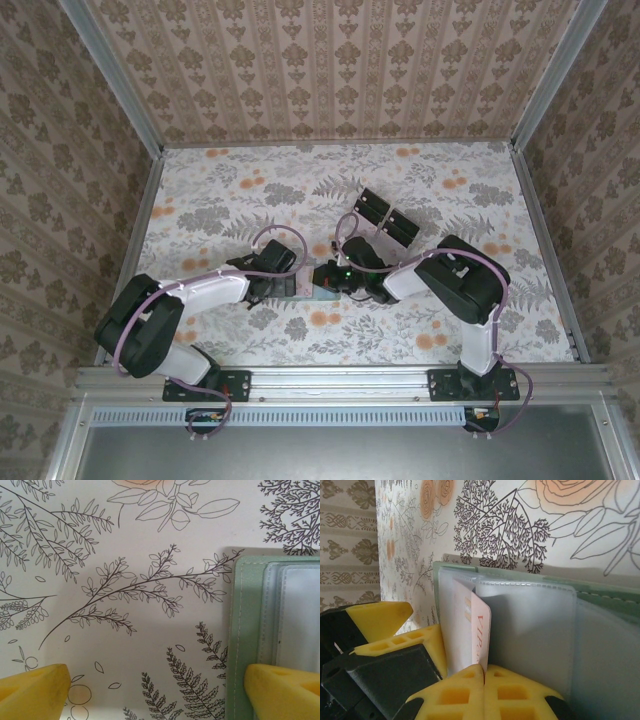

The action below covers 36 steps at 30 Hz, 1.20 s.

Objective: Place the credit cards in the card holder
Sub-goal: Insert the credit card into the card slot.

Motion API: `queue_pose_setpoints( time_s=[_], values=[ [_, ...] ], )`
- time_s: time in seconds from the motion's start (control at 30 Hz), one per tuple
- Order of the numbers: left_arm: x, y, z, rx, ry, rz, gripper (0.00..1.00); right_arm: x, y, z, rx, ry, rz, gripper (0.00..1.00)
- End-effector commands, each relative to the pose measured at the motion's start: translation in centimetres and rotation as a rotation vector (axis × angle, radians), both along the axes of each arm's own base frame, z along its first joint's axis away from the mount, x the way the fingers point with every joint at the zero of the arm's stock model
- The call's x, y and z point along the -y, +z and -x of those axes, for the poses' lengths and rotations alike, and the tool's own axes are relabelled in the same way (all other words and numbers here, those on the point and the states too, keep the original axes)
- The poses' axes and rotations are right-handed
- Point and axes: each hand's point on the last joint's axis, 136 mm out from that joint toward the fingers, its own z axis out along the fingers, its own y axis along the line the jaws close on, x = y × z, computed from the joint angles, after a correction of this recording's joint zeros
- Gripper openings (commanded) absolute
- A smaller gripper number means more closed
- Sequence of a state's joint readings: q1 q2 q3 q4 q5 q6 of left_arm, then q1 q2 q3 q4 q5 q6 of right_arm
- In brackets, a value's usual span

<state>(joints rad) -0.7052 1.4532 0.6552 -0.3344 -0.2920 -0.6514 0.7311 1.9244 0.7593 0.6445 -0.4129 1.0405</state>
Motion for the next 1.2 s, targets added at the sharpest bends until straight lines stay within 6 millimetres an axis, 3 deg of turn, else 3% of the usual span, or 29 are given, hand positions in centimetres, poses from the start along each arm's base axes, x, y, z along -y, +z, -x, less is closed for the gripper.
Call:
queue_pose_setpoints(
  time_s=[0.0,0.07,0.17,0.27,0.4,0.57,0.77,0.97,1.17],
  values=[
    [-0.6,-0.7,0.6,-0.041,-0.004,-0.028,1.0,0.3,-1.2,1.5,-0.044,0.054,0.083,0.13],
    [-0.5,-0.2,0.4,-0.032,-0.003,-0.019,1.0,0.5,-0.2,1.4,-0.023,0.063,0.107,0.31],
    [-0.4,0.8,0.1,-0.022,0.003,0.0,1.0,1.1,1.4,1.3,0.01,0.079,0.161,0.45],
    [-0.6,2.0,-0.2,-0.001,0.019,0.029,1.0,1.6,2.7,1.3,0.038,0.093,0.209,0.51],
    [-1.5,3.3,-0.7,0.022,0.049,0.046,1.0,2.5,3.8,1.0,0.058,0.09,0.281,0.52],
    [-3.0,3.5,-0.9,0.02,0.085,0.026,1.0,3.5,3.6,0.8,0.057,0.086,0.394,0.33],
    [-4.1,2.5,-0.8,-0.011,0.12,-0.012,1.0,2.5,2.6,0.9,0.069,0.13,0.485,0.07],
    [-4.3,1.7,-0.8,-0.032,0.135,-0.035,1.0,1.3,1.7,0.7,0.075,0.16,0.521,0.04],
    [-4.2,0.9,-0.9,-0.054,0.136,-0.042,1.0,1.3,0.5,0.6,0.063,0.168,0.559,0.03]
  ],
)
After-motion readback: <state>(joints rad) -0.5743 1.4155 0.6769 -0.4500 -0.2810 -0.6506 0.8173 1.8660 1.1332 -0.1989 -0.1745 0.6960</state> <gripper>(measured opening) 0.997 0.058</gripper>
